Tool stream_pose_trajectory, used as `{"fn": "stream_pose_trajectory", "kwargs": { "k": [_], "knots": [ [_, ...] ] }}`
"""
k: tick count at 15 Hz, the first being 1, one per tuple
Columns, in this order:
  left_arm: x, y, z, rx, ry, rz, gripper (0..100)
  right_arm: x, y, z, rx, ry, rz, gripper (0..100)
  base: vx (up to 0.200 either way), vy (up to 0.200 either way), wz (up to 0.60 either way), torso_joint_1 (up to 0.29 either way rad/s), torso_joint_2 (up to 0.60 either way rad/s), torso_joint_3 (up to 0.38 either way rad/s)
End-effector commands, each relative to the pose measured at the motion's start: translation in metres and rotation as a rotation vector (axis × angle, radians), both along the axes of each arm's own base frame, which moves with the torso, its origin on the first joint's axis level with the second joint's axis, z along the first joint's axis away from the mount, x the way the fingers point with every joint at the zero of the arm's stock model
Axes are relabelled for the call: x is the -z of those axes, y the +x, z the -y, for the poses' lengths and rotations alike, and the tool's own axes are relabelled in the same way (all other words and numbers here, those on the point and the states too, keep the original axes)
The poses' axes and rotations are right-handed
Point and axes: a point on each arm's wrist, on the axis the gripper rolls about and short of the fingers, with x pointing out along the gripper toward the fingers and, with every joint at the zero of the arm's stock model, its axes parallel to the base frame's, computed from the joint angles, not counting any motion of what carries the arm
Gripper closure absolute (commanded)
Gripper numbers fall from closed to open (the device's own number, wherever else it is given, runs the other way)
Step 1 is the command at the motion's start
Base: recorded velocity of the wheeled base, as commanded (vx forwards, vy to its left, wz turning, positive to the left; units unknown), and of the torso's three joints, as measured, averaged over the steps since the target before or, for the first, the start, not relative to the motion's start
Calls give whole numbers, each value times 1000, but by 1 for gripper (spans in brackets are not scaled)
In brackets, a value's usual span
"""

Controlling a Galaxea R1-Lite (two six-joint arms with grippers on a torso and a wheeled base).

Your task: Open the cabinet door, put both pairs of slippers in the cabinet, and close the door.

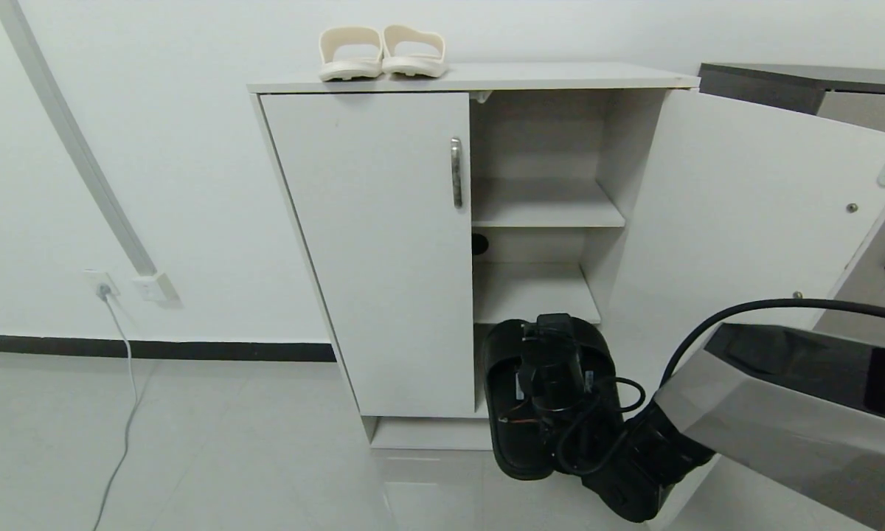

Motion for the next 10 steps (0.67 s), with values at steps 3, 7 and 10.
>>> {"fn": "stream_pose_trajectory", "kwargs": {
  "k": [3,7,10],
  "knots": [
    [0,0,0,-1,-1,-2,100,27,20,-17,-29,10,-1,100,0,0,0,0,0,0],
    [0,0,0,-1,-4,-2,100,44,36,-13,14,5,-8,100,0,0,0,0,0,0],
    [0,0,0,-1,-7,-4,100,50,48,2,106,-25,-7,100,0,0,0,0,0,0]
  ]
}}
